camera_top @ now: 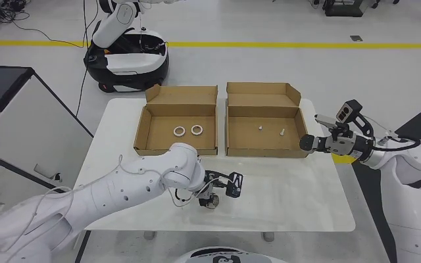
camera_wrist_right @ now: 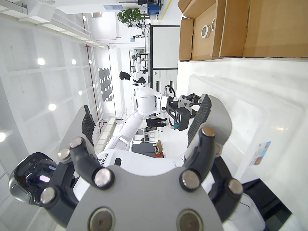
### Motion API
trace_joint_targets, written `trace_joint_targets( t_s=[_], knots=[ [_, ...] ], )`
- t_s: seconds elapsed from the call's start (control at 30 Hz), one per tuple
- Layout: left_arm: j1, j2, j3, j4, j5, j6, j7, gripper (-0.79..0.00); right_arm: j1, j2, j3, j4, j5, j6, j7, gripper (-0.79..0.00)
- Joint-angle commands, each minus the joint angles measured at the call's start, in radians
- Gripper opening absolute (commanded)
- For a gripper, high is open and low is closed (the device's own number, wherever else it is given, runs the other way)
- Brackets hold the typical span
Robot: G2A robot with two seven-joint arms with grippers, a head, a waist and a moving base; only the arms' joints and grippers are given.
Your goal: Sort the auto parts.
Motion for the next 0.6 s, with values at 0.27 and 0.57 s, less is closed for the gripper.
trace_joint_targets(
  t_s=[0.27,0.57],
  knots=[
    [-0.049,-0.075,0.035,0.091,-0.028,0.007,-0.016,-0.252,0.0,0.0,0.0,0.0,0.0,0.0,0.0,0.0],
    [-0.071,-0.076,0.036,0.139,-0.025,-0.04,0.028,-0.04,0.0,0.0,0.0,0.0,0.0,0.0,0.0,0.0]
  ],
)
